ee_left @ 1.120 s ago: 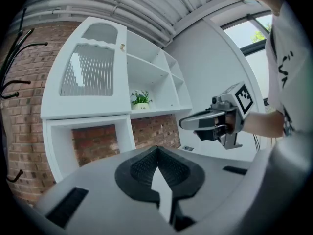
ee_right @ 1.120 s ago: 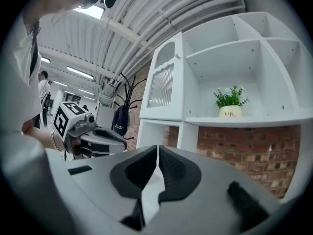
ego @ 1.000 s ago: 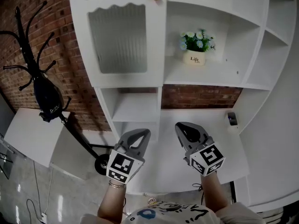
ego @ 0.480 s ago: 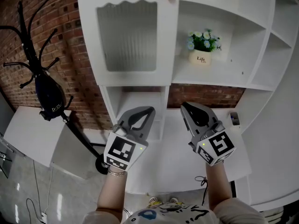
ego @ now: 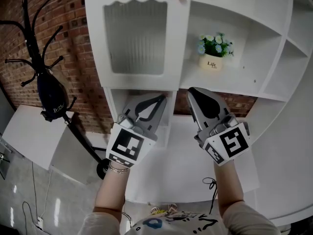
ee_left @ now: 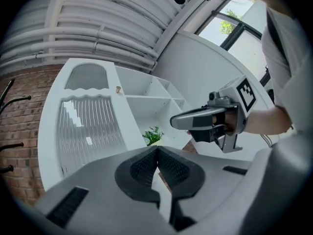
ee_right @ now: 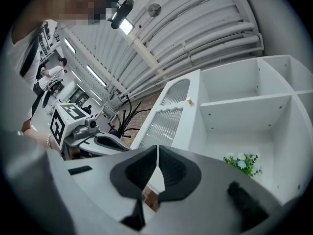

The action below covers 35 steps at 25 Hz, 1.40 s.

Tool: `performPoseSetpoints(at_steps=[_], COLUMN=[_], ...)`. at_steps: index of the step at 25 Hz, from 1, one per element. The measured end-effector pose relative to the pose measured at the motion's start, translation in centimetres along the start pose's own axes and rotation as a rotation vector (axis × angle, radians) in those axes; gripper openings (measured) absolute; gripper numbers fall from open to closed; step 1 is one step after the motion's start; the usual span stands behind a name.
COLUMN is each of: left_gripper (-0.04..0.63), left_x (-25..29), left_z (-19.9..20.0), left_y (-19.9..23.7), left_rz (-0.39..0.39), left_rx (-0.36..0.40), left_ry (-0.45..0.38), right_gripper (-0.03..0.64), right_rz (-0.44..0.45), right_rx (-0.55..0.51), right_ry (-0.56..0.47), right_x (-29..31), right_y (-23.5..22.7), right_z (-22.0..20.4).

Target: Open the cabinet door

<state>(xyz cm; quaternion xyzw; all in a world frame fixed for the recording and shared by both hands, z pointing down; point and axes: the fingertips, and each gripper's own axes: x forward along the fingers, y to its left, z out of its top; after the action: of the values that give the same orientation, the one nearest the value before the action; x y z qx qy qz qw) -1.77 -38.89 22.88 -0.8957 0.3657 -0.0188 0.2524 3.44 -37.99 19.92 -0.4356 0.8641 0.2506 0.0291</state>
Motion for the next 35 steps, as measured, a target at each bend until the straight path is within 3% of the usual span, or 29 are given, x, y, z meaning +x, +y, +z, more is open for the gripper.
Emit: performPoseSetpoints(at_steps=[12,16,25,35], left_gripper=[0.014,0.014,0.014,0.014], left_x=[2.2,3.3,5.9,8.5], left_z=[4.5,5.9,8.5,11.2], left_y=[3.2,4.7,6.6,8.9], left_rz=[0.086,0.118,0.145,0.178], left_rx=[0.095,0.106,0.138,0.195], left_ry=[-0.021,-0.032,-0.037,0.007], right_gripper=[0.029,0.029,0.029,0.029], right_rz=[0.035,0.036,0.078,0.035], right_rx=[-0.080,-0.056,-0.105,-0.139], right_ry=[-0.113,-0.166,-0.210,-0.255], right_x=[2.4,2.9,5.0,6.4], right_y=[-3.8,-4.9,-6.6,-9.4], right_z=[4.5,6.3,8.4,11.4])
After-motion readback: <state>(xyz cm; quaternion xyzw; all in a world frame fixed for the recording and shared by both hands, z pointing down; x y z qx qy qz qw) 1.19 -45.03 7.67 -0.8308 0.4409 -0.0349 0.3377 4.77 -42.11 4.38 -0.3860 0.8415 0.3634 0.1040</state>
